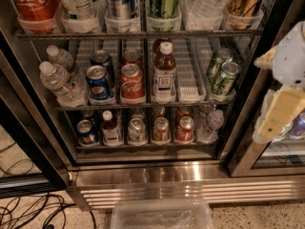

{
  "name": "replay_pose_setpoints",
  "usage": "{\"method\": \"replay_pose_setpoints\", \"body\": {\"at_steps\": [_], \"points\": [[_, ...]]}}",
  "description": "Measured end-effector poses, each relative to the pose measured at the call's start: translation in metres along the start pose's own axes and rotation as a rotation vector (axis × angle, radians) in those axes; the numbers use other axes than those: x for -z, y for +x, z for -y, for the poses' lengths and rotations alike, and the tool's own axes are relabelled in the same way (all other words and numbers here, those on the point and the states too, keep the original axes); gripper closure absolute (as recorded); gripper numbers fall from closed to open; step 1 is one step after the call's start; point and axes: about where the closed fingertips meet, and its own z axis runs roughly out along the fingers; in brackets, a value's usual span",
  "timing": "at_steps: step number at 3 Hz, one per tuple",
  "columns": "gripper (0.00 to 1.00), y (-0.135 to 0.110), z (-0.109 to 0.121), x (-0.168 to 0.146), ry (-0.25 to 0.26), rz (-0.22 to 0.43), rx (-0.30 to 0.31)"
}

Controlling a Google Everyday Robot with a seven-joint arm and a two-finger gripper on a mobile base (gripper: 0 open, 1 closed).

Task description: Pick blue plastic bottle from bottom shelf of fridge

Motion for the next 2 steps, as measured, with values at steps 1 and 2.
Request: {"method": "replay_pose_setpoints", "body": {"at_steps": [1,2], "points": [[0.00,0.010,-0.025,-0.057,-0.039,0.030,-0.032],[0.00,0.018,-0.055,-0.116,-0.076,0.047,-0.039]]}}
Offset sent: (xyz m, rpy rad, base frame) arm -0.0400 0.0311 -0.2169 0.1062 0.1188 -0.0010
